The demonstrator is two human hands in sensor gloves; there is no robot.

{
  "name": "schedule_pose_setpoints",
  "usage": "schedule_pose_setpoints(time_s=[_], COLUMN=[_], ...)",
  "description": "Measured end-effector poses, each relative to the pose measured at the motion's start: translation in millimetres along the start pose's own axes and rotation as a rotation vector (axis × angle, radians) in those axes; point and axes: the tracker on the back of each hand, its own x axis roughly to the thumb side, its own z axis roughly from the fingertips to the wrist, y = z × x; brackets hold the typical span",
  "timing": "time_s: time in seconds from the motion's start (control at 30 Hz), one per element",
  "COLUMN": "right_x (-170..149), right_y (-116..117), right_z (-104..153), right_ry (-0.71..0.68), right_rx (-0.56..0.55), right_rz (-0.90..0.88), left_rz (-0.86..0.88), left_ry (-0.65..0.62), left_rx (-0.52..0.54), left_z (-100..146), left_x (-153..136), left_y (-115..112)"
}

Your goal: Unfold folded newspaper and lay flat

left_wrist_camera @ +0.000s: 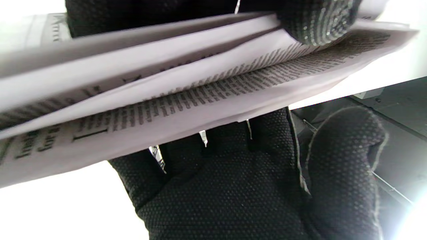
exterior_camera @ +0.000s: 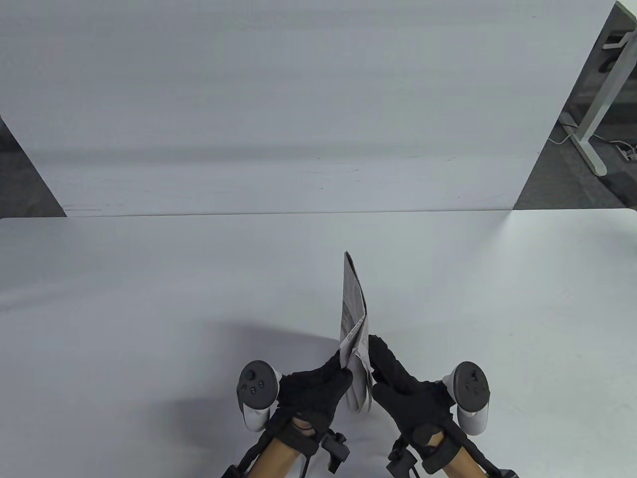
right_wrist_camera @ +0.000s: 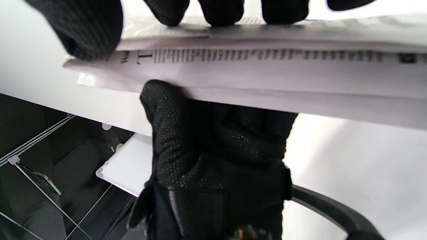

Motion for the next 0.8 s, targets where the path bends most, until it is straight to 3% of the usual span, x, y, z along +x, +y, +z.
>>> schedule_pose_setpoints(time_s=[0.43, 0.6, 0.8], right_x=[0.7, 1.1, 2.6], right_y=[-3.0, -2.0, -2.8], right_z=[0.2, 0.0, 5.0], right_ry=[0.001, 0.003, 0.052], right_rx=[-0.011, -0.019, -0.205], right_rz=[-0.006, 0.022, 0.131], left_rz=[0.067, 0.04, -0.11], left_ry=[0.031, 0.038, 0.023], left_rx=[-0.108, -0.054, -0.018], left_z=[-2.0, -0.7, 1.3], left_x=[0.1, 0.0, 7.8], left_y=[-3.0, -2.0, -8.5])
